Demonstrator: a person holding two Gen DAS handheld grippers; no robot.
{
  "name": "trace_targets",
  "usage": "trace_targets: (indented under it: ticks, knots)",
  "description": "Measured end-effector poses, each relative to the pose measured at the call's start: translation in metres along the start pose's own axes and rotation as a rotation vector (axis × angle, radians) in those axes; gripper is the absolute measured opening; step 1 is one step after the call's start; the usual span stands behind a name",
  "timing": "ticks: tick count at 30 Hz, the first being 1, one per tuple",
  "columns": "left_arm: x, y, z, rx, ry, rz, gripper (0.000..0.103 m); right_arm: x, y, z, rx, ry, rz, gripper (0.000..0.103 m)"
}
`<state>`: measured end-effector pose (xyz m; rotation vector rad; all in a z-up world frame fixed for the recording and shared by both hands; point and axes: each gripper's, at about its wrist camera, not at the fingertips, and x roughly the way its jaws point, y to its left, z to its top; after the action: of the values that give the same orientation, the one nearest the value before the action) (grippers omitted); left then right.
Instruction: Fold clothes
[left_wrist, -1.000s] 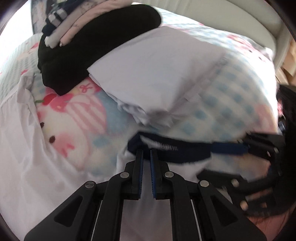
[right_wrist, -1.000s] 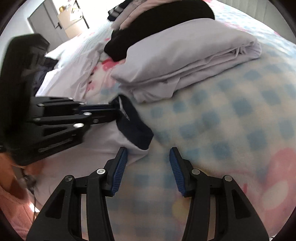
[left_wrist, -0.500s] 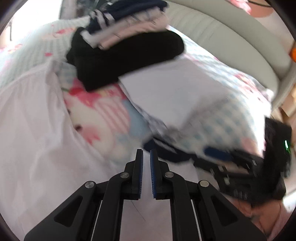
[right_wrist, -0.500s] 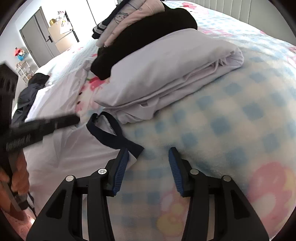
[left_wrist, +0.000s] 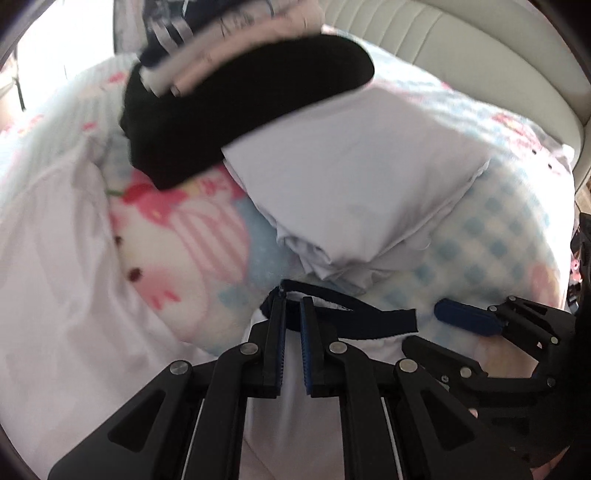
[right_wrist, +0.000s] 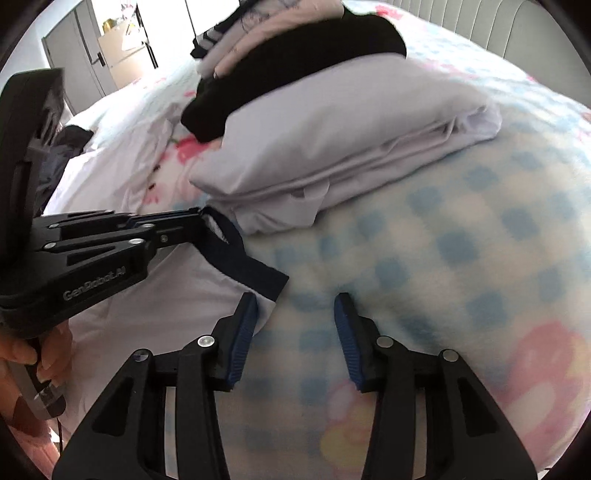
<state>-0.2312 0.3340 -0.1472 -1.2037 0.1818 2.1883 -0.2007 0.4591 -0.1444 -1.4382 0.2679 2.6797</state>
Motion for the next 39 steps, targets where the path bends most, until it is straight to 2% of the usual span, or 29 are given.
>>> trace_targets:
  ticks: [2, 3, 5, 6, 8, 11, 15, 18, 19, 20, 23, 26, 28, 30, 31, 34, 36, 39]
  knots:
    - [-0.014, -0.002, -0.007, -0.015, -0.020, -0.006, 0.010, -0.008, -0.004, 0.001, 0.017, -0.040, 0.025, 0.045]
    - [-0.021, -0.002, -0.010, -0.025, -0.031, -0.015, 0.017, -0.013, -0.004, 0.001, 0.011, -0.064, 0.035, 0.045]
    - [-0.032, -0.003, -0.016, -0.041, -0.058, -0.035, 0.053, -0.018, -0.002, 0.002, -0.002, -0.091, 0.058, 0.046]
    - [-0.035, -0.004, -0.017, -0.039, -0.067, -0.046, 0.055, -0.017, -0.001, 0.002, -0.008, -0.088, 0.074, 0.046]
    - [-0.019, -0.003, -0.007, -0.012, -0.050, -0.038, 0.055, -0.009, 0.003, 0.000, -0.024, -0.051, 0.067, 0.047]
    - [-0.001, 0.001, 0.010, -0.009, -0.016, 0.000, 0.053, 0.009, 0.006, -0.004, -0.051, 0.022, -0.024, 0.045]
    - [0.001, 0.021, 0.035, -0.128, -0.028, -0.054, 0.053, 0.004, -0.007, -0.002, 0.014, 0.001, -0.004, 0.045]
    - [-0.012, 0.030, 0.044, -0.135, -0.067, -0.024, 0.053, -0.002, -0.014, -0.002, 0.055, -0.019, 0.009, 0.044]
    - [-0.017, 0.031, 0.042, -0.122, -0.069, -0.001, 0.051, -0.006, -0.016, -0.002, 0.066, -0.036, 0.003, 0.044]
    - [-0.021, 0.031, 0.039, -0.102, -0.065, 0.022, 0.044, -0.009, -0.017, -0.001, 0.074, -0.045, 0.013, 0.044]
    - [-0.024, 0.025, 0.025, -0.035, -0.027, 0.045, 0.034, -0.014, -0.021, 0.000, 0.099, -0.065, 0.046, 0.046]
    - [-0.017, 0.015, 0.011, 0.032, 0.024, 0.034, 0.033, -0.014, -0.016, 0.001, 0.090, -0.069, 0.066, 0.046]
    - [-0.005, 0.012, 0.009, 0.036, 0.057, 0.013, 0.033, -0.012, -0.015, 0.000, 0.081, -0.045, 0.111, 0.047]
    - [0.014, 0.010, 0.011, 0.037, 0.087, 0.030, 0.033, -0.009, -0.012, -0.004, 0.072, -0.014, 0.134, 0.047]
    - [0.023, 0.011, 0.014, 0.028, 0.099, 0.046, 0.033, -0.011, -0.011, -0.007, 0.064, -0.006, 0.129, 0.047]
    - [0.032, 0.016, 0.026, -0.027, 0.102, 0.070, 0.033, -0.007, -0.007, -0.008, 0.017, -0.006, 0.031, 0.047]
    - [0.016, 0.016, 0.029, -0.058, 0.058, 0.071, 0.033, -0.004, -0.007, -0.009, -0.008, -0.006, -0.037, 0.044]
    - [-0.022, 0.015, 0.019, -0.088, -0.013, 0.061, 0.038, -0.008, -0.008, -0.007, -0.005, -0.036, -0.049, 0.043]
